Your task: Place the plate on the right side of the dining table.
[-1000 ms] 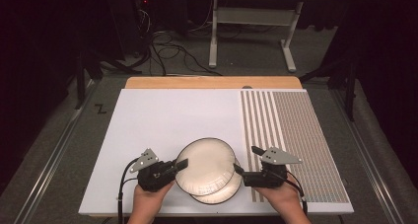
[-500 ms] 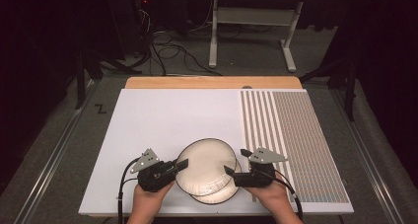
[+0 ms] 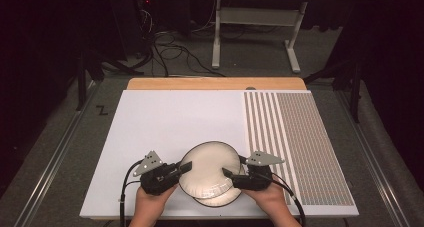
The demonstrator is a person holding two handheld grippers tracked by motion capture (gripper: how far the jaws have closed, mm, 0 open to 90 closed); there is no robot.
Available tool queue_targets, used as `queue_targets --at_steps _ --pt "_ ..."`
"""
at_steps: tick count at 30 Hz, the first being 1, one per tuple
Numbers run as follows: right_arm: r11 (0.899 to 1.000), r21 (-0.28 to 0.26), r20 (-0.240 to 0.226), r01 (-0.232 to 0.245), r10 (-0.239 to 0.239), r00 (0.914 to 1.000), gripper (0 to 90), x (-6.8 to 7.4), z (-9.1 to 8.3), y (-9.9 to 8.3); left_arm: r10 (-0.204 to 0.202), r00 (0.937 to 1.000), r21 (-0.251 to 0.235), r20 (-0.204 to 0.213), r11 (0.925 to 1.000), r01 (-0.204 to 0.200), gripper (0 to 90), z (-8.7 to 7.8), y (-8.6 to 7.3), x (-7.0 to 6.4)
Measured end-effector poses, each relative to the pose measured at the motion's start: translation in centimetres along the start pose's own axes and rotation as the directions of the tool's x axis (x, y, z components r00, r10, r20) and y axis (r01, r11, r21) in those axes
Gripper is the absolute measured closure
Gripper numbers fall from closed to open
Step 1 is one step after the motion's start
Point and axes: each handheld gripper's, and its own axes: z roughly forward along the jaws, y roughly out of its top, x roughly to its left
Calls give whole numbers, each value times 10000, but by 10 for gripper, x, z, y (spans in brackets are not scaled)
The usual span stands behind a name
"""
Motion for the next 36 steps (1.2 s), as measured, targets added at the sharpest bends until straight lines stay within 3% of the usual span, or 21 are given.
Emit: queue_targets --at_steps 1,3,18,24,36 --pt "9998 -52 -210 -192 191 9996 415 0 1 0 13 10000 -15 8 10000 -13 804 0 0 0" --pt "9995 -104 -325 -306 303 9990 447 0 1 0 14 10000 -13 6 10000 -14 804 0 0 0" --pt "9975 -354 -656 -614 590 9961 562 -2 2 -1 61 10000 -35 -9 10000 -61 804 0 0 -1" --pt "9923 -372 -1064 -1180 1135 9878 645 -7 -1 1 128 9999 -118 -31 9998 -128 806 -1 0 -2" --pt "9901 -697 -1049 -1217 1141 9879 703 -8 -14 3 339 9992 -99 -203 9994 -342 799 1 1 -9"
